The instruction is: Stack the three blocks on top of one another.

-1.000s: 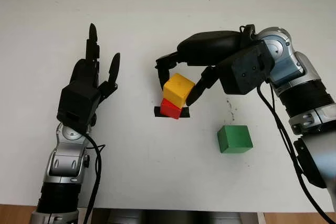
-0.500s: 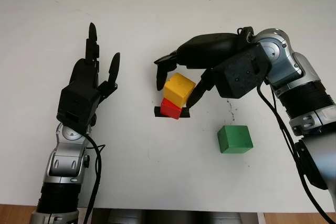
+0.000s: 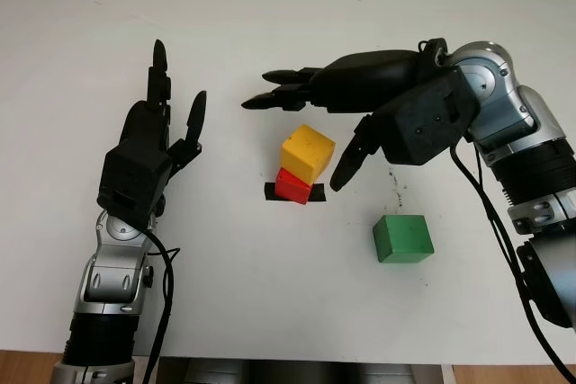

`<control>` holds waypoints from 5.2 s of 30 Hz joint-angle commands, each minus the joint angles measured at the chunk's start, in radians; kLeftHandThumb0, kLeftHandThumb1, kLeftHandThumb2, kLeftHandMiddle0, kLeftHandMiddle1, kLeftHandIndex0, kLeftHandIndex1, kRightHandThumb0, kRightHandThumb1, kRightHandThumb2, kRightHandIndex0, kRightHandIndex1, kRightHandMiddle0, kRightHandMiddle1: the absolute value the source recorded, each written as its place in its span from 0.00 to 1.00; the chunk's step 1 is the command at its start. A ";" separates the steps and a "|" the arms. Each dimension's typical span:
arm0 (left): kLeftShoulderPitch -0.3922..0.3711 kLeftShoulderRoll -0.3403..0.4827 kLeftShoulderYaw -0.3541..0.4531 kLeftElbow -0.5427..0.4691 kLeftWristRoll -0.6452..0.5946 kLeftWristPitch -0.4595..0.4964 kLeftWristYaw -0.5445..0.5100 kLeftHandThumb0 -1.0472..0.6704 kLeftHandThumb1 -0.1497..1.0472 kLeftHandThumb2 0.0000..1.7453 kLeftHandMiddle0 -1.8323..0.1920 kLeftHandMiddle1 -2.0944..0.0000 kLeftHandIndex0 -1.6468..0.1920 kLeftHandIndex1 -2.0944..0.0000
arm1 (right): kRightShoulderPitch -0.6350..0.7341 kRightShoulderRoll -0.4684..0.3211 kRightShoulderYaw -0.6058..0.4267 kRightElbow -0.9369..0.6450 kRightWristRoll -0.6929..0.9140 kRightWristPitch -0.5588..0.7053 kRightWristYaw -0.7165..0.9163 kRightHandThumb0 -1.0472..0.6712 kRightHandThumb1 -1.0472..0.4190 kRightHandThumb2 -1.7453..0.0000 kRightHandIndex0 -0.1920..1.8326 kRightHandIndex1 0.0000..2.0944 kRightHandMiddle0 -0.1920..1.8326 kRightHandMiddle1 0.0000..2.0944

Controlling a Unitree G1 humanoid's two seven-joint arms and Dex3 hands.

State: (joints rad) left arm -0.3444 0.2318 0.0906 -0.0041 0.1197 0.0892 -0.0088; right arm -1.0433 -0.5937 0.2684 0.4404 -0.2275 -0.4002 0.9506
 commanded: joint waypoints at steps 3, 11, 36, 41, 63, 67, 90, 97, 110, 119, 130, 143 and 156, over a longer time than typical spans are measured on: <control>0.004 0.000 0.003 -0.006 0.006 0.011 0.012 0.13 1.00 0.37 1.00 0.99 1.00 1.00 | 0.091 -0.040 -0.200 -0.163 0.142 0.144 -0.113 0.09 0.06 0.95 0.08 0.04 0.09 0.07; -0.001 0.002 0.008 0.003 0.005 0.007 0.021 0.11 1.00 0.36 1.00 0.98 1.00 0.99 | 0.374 -0.167 -0.478 -0.448 0.230 0.350 -0.250 0.18 0.05 0.97 0.22 0.08 0.24 0.13; -0.002 0.025 0.025 0.007 -0.029 -0.003 -0.013 0.11 1.00 0.36 1.00 0.98 1.00 0.98 | 1.244 -0.129 -0.775 -1.192 -0.086 0.418 -0.422 0.15 0.01 0.96 0.17 0.00 0.24 0.02; 0.007 0.027 0.033 -0.006 -0.042 0.006 -0.017 0.12 1.00 0.35 1.00 0.98 1.00 0.98 | 1.290 -0.097 -0.694 -1.193 -0.179 0.398 -0.442 0.17 0.01 0.97 0.11 0.00 0.20 0.01; 0.005 0.050 0.047 -0.015 -0.051 0.008 -0.036 0.11 1.00 0.33 0.99 0.97 0.99 0.97 | 1.316 -0.109 -0.540 -0.929 -0.409 0.100 -0.608 0.19 0.00 0.96 0.09 0.03 0.20 0.03; 0.001 0.049 0.045 -0.009 -0.048 -0.002 -0.035 0.11 1.00 0.33 0.99 0.97 0.99 0.97 | 1.319 -0.107 -0.534 -0.925 -0.408 0.096 -0.606 0.19 0.00 0.97 0.09 0.03 0.21 0.03; -0.003 0.046 0.043 -0.020 -0.046 0.018 -0.037 0.12 1.00 0.33 0.99 0.98 0.99 0.97 | 1.254 -0.078 -0.454 -0.876 -0.387 0.073 -0.675 0.25 0.00 0.97 0.18 0.05 0.32 0.09; 0.000 0.048 0.042 -0.025 -0.042 0.027 -0.036 0.12 1.00 0.33 0.99 0.98 0.99 0.98 | 1.227 -0.082 -0.432 -0.851 -0.407 0.067 -0.702 0.30 0.00 0.96 0.22 0.03 0.15 0.52; 0.006 0.046 0.048 -0.044 -0.052 0.038 -0.037 0.12 1.00 0.33 0.99 0.98 0.99 0.98 | 1.218 -0.108 -0.428 -0.909 -0.460 0.174 -0.575 0.30 0.03 0.97 0.21 0.02 0.16 0.51; 0.005 0.052 0.049 -0.037 -0.049 0.030 -0.039 0.13 1.00 0.33 0.99 0.97 0.99 0.97 | 1.222 -0.130 -0.428 -0.947 -0.512 0.207 -0.518 0.27 0.05 0.97 0.22 0.03 0.19 0.44; 0.012 0.045 0.050 -0.047 -0.044 0.043 -0.028 0.11 1.00 0.32 0.98 0.97 0.98 0.97 | 1.218 -0.082 -0.433 -0.887 -0.411 0.143 -0.650 0.39 0.02 0.97 0.32 0.05 0.21 0.70; 0.014 0.037 0.046 -0.059 -0.054 0.071 -0.030 0.11 1.00 0.31 0.99 0.97 0.99 0.98 | 1.208 -0.053 -0.434 -0.907 -0.267 0.254 -0.582 0.38 0.03 0.97 0.32 0.06 0.21 0.72; 0.013 0.038 0.046 -0.053 -0.051 0.066 -0.026 0.11 1.00 0.31 0.99 0.97 0.99 0.97 | 1.099 -0.046 -0.462 -0.847 -0.095 0.289 -0.583 0.38 0.03 0.97 0.33 0.09 0.22 0.74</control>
State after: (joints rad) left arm -0.3449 0.2693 0.1315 -0.0407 0.0694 0.1595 -0.0388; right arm 0.0713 -0.6440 -0.1733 -0.4004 -0.3399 -0.1178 0.3740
